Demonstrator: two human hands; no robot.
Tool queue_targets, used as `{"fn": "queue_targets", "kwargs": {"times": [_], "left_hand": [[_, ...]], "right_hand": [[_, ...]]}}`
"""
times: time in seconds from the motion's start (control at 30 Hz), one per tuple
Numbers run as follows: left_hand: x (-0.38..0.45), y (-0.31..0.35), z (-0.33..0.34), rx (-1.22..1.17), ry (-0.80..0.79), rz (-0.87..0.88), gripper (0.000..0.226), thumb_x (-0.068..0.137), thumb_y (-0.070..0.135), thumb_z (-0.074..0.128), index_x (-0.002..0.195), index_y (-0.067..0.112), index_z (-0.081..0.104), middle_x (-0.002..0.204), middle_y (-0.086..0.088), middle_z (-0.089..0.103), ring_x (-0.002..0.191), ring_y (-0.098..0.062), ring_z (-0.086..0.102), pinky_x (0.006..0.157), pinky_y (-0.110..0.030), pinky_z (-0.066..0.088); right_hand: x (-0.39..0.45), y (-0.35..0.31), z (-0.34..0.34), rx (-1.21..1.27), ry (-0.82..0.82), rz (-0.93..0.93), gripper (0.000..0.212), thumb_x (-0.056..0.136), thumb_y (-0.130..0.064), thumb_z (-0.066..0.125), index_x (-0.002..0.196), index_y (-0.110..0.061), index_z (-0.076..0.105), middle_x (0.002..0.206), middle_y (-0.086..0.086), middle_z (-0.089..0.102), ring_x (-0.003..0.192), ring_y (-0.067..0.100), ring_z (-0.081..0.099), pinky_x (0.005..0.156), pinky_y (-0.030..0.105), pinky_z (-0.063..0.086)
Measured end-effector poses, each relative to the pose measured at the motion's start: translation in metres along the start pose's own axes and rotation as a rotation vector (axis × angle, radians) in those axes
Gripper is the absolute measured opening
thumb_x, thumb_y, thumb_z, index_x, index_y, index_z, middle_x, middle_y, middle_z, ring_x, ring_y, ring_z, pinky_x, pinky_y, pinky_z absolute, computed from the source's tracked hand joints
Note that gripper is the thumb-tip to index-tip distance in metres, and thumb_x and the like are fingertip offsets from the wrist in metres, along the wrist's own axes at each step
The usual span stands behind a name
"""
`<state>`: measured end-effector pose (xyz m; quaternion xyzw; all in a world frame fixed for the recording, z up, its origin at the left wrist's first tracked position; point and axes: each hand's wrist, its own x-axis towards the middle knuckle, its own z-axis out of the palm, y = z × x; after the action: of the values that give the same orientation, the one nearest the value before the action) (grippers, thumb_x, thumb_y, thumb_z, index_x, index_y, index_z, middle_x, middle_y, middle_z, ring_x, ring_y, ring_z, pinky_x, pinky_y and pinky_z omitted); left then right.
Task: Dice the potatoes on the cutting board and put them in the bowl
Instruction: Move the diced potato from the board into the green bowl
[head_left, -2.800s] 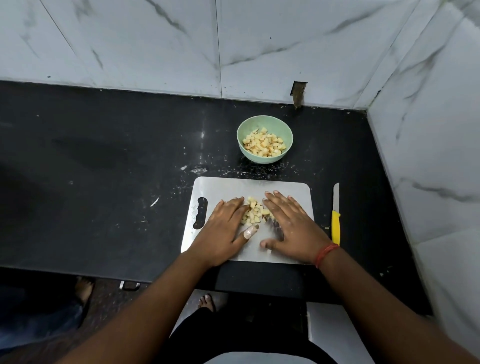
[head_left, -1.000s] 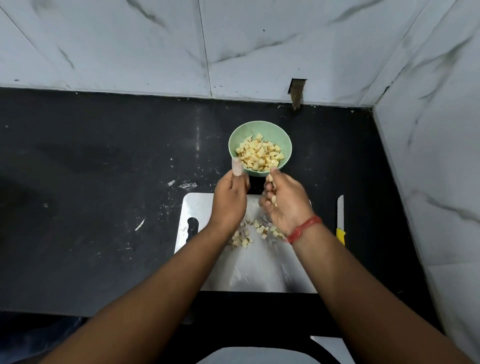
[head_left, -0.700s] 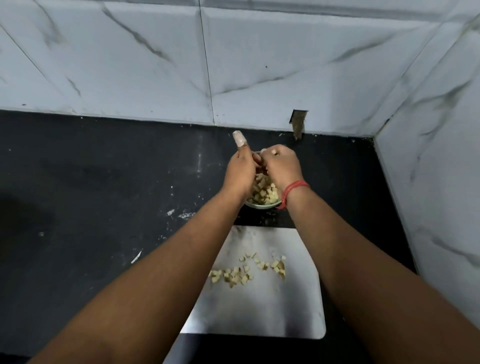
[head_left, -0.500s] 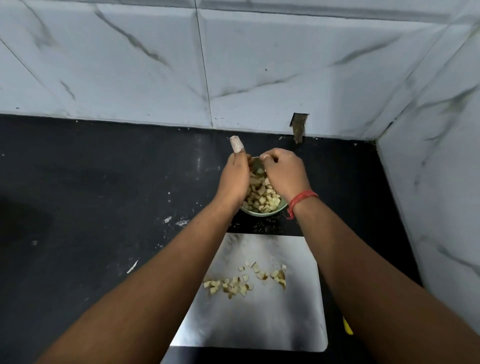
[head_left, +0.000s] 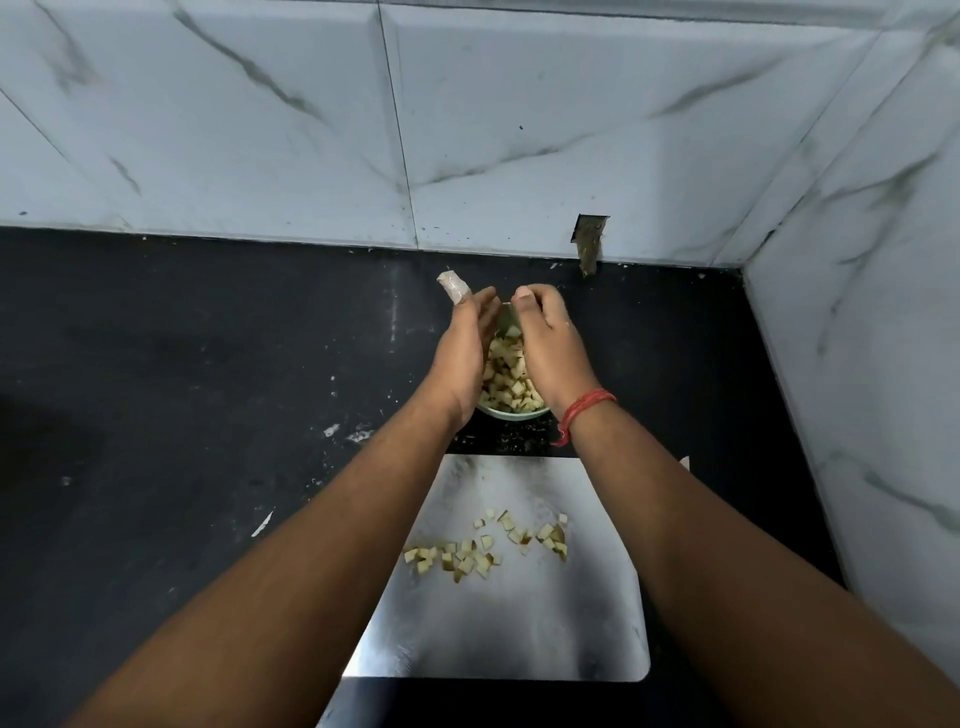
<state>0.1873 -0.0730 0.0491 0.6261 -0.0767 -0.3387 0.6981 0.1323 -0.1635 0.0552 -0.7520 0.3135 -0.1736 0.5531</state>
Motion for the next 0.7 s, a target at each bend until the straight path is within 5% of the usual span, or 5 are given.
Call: {"fn": "queue_targets", "kwargs": {"times": [0.17,0.27,0.43,0.5,0.7], "left_hand": [[-0.020,0.009,0.011,-0.032,-0.095,0.026,0.066,0.108,0.054,0.016,0.162,0.016,0.024,0.169,-0.003,0.026,0.155,-0.013,0.023,0.127,-0.032,0.015],[-0.037,0.011,0.010,-0.094,-0.118,0.059,0.067,0.107,0.056,0.022,0.161,0.016,0.029,0.167,-0.002,0.030,0.154,-0.013,0.026,0.128,-0.034,0.017],[-0.075,-0.017,-0.017,-0.028,0.061,0.264,0.057,0.108,0.056,0.030,0.120,0.015,0.068,0.120,-0.004,0.074,0.113,-0.015,0.069,0.100,-0.032,0.054],[-0.092,-0.035,-0.027,0.032,0.121,0.302,0.059,0.103,0.060,0.036,0.111,0.012,0.069,0.105,-0.006,0.075,0.096,-0.015,0.072,0.085,-0.028,0.057],[-0.113,-0.077,-0.056,0.166,0.181,0.251,0.043,0.102,0.048,0.043,0.100,0.015,0.069,0.096,-0.005,0.074,0.087,-0.015,0.069,0.079,-0.027,0.055]], "right_hand": [[-0.004,-0.013,0.001,0.677,0.005,0.232,0.054,0.101,-0.054,0.033,0.132,-0.016,0.054,0.135,0.001,0.056,0.128,0.014,0.049,0.112,0.035,0.033],[-0.017,-0.018,-0.006,0.816,-0.006,0.225,0.054,0.101,-0.054,0.034,0.126,-0.011,0.057,0.133,0.008,0.058,0.127,0.019,0.052,0.114,0.039,0.036],[-0.079,0.003,-0.011,0.398,0.014,-0.075,0.033,0.104,-0.037,0.043,0.108,-0.011,0.063,0.107,0.002,0.068,0.104,0.017,0.066,0.095,0.039,0.053],[-0.101,0.019,-0.005,0.237,-0.029,-0.160,0.021,0.101,-0.033,0.050,0.101,-0.018,0.064,0.102,-0.002,0.067,0.100,0.016,0.065,0.092,0.041,0.054],[-0.135,0.070,0.007,-0.219,-0.244,-0.330,0.007,0.094,-0.017,0.056,0.093,-0.020,0.063,0.100,-0.011,0.055,0.097,0.008,0.056,0.084,0.036,0.052]]}}
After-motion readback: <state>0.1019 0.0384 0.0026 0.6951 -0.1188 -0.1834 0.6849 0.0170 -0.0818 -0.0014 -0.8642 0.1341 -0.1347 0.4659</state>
